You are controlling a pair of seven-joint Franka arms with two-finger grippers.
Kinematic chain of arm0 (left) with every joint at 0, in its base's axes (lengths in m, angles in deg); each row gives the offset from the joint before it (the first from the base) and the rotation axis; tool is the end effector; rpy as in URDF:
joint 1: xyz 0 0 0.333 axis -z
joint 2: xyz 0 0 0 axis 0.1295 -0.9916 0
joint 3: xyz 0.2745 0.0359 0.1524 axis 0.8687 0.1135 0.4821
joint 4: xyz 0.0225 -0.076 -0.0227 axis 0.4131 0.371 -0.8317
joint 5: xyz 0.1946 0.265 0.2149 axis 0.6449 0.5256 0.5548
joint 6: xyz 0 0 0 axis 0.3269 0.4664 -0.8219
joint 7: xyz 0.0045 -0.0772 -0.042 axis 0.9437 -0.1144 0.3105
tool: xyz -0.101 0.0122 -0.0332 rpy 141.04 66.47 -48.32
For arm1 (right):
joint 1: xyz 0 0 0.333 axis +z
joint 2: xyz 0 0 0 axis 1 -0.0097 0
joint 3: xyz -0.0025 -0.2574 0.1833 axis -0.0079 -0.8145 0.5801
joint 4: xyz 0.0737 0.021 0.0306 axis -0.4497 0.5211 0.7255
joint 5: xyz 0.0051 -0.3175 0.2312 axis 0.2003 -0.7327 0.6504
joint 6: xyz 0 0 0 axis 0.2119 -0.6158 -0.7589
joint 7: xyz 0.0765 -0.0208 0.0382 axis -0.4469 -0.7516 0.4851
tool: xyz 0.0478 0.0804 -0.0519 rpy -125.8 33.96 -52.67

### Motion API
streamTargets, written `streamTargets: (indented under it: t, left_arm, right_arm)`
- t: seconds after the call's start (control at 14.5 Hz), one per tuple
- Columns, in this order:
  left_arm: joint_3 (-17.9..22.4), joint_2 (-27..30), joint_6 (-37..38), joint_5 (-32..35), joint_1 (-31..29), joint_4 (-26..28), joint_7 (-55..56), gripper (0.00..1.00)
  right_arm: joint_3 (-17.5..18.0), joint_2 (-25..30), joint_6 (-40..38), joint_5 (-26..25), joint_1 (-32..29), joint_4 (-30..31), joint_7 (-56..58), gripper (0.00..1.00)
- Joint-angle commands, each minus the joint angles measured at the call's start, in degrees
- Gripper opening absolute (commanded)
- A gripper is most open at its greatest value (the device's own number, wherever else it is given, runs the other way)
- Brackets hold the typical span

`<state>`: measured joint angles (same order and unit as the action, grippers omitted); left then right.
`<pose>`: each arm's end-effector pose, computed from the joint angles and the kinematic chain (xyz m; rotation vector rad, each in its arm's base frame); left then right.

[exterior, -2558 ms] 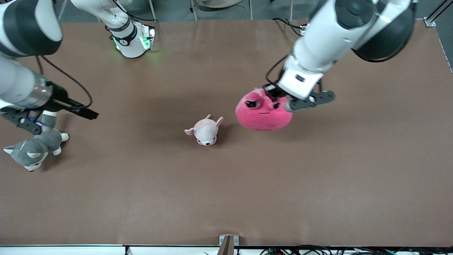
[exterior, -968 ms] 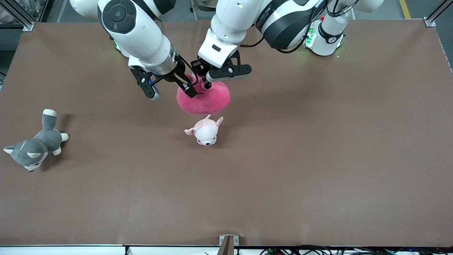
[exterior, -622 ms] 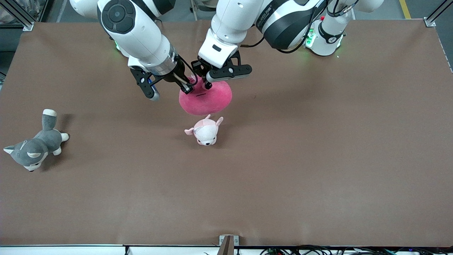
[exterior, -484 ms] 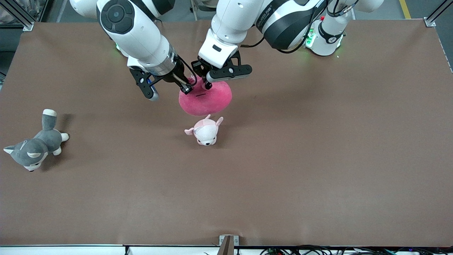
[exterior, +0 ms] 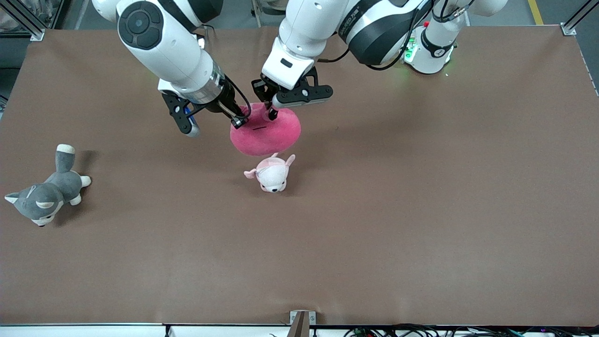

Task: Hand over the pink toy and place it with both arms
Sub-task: 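Open the left gripper and withdraw it while the right gripper carries plush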

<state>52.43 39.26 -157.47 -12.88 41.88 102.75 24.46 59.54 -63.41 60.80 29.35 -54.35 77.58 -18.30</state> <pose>0.4426 -0.5376 0.5641 2.7326 0.4603 -0.0550 0.5068 0.3422 0.5434 -2.6211 1.4699 0.3144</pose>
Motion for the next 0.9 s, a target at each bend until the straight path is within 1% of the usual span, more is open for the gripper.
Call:
streamTargets:
  t: [0.0,0.07,0.21,0.41,0.62,0.83]
  left_arm:
    - [0.53,1.26,1.61,0.12,-0.16,-0.85,0.44,1.00]
    - [0.88,2.66,2.48,0.47,-0.25,-0.85,0.36,1.00]
    - [2.28,5.21,7.21,1.78,-0.87,-0.85,-0.87,1.00]
    - [4.13,9.33,15.47,3.02,-3.58,-0.85,-9.37,1.00]
    - [4.57,14.25,24.26,3.02,-10.95,-0.76,-20.17,1.00]
    - [4.66,18.30,31.47,2.93,-19.39,-0.50,-32.22,1.00]
  right_arm:
    - [0.25,1.67,-1.22,0.68,-3.09,1.50,3.05,0.00]
    - [0.17,1.58,-1.75,0.68,-4.15,1.94,5.59,0.00]
    - [0.17,1.67,-1.84,0.68,-7.48,3.52,10.25,0.00]
    - [0.25,1.58,-1.76,0.68,-13.10,6.33,19.56,0.00]
    - [0.25,1.58,-0.97,0.68,-20.04,10.28,31.59,0.00]
    - [0.25,1.58,1.58,0.68,-26.29,15.29,43.29,0.00]
